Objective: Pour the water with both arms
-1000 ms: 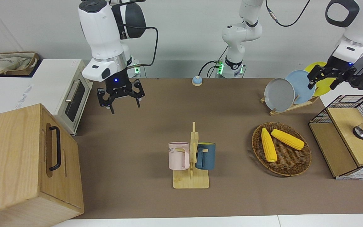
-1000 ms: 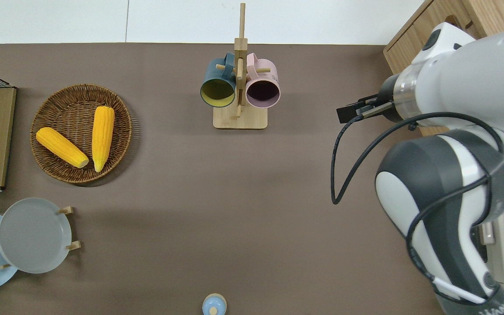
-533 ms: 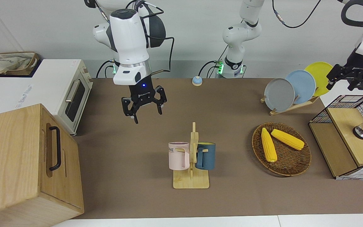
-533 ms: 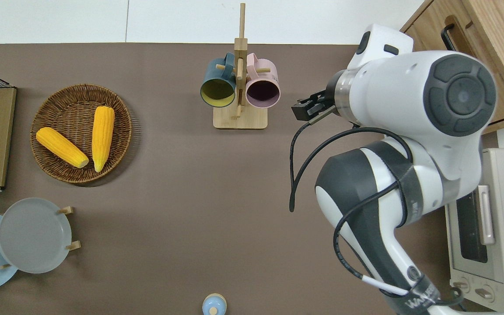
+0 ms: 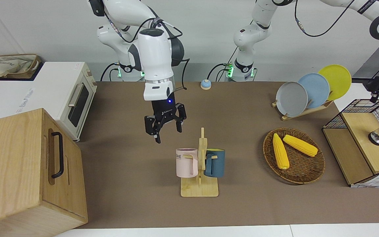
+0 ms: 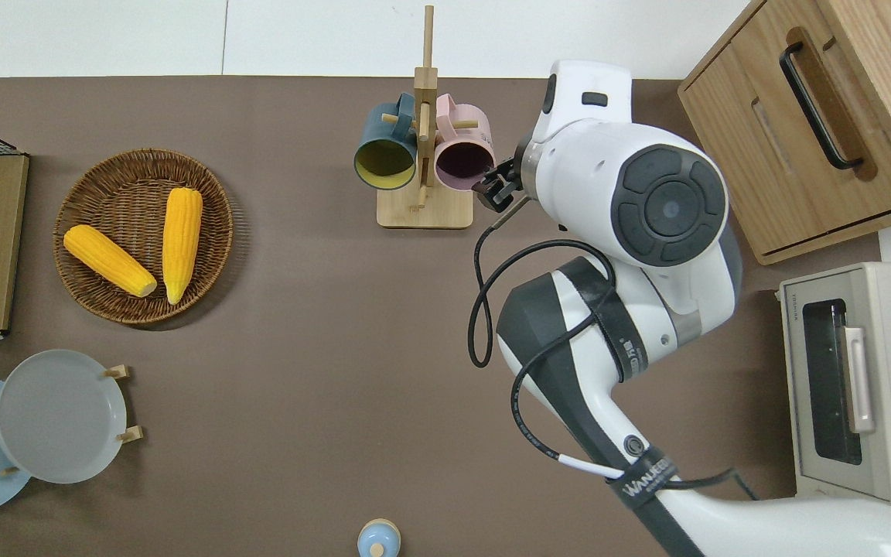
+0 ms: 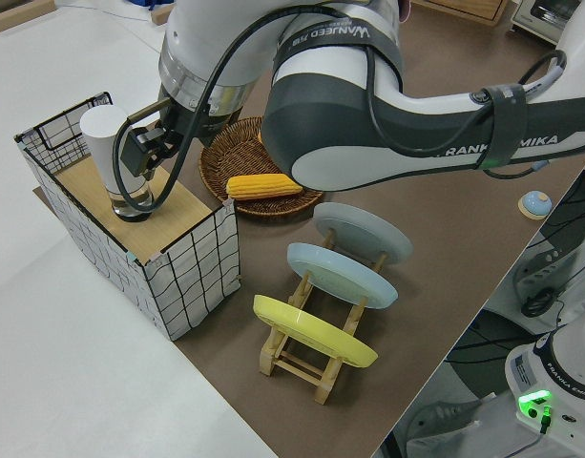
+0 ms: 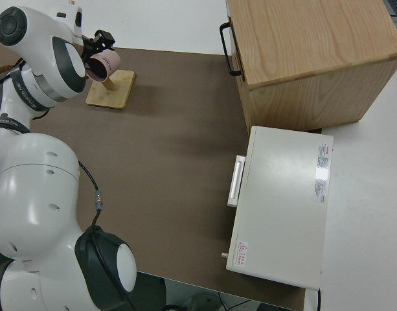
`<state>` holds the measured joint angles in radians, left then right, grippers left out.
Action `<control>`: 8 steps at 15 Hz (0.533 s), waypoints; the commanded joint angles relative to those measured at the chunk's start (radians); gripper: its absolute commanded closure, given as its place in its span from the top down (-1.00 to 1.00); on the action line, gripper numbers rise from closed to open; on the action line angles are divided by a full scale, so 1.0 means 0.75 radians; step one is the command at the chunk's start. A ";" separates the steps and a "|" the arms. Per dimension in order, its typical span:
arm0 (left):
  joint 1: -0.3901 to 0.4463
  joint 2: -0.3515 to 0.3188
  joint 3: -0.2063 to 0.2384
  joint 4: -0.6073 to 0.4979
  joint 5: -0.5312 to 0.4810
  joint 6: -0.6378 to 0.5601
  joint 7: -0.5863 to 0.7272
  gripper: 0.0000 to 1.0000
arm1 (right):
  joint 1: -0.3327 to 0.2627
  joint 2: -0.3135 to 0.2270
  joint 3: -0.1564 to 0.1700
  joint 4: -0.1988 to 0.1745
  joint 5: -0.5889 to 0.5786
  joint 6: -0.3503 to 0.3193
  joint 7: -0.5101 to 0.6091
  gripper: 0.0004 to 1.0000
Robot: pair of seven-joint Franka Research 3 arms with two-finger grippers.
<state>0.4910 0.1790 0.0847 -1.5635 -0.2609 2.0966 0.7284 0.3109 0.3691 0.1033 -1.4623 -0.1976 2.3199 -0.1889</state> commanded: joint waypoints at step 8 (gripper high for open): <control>0.049 0.152 -0.060 -0.132 -0.607 0.591 0.374 0.98 | -0.048 0.213 0.130 0.111 -0.364 0.138 -0.028 0.90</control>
<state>0.5325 0.2661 0.0504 -1.6462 -0.6016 2.4607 0.8971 0.2998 0.4910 0.1597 -1.4145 -0.4111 2.4058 -0.1941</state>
